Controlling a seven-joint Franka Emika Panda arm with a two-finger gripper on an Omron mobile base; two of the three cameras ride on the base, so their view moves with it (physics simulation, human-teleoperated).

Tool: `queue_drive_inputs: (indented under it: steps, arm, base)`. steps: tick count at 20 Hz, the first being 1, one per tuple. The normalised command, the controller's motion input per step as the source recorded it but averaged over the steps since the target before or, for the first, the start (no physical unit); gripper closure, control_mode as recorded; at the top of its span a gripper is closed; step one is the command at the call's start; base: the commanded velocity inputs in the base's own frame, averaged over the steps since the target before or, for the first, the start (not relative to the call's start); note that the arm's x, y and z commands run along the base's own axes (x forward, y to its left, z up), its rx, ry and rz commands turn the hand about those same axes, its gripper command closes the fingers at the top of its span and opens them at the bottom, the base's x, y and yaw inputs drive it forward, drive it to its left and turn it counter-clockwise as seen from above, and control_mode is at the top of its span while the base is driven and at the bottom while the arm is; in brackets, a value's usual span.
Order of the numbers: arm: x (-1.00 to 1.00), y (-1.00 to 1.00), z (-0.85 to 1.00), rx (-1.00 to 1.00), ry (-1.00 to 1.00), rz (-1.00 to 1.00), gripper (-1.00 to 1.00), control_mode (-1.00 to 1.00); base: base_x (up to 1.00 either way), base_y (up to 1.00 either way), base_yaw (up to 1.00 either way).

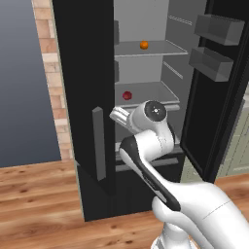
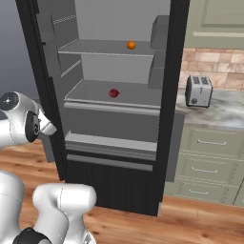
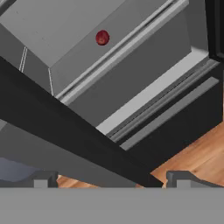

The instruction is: Retrieve the tangerine and pear from the fridge and place them into the bowl on the dining table.

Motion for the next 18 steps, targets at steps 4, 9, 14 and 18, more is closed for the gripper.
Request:
queue_drive_inputs:
  steps: [4, 9, 14, 18]
  arm:
    - [0.0, -0.65, -0.09, 0.4, -0.02, 0.0, -1.0, -1.0]
    - [0.18, -0.26, -0.17, 0.45, -0.02, 0.0, -1.0, -1.0]
    - [0.45, 0.0, -0.04, 0.5, 0.06, 0.0, -1.0, -1.0]
    - [0.49, 0.0, 0.0, 0.42, 0.14, 0.0, -1.0, -1.0]
  base:
    - [0.0, 0.0, 0.0]
    - [0.0, 0.0, 0.0]
    - [0.0, 0.0, 0.0]
    - [0.0, 0.0, 0.0]
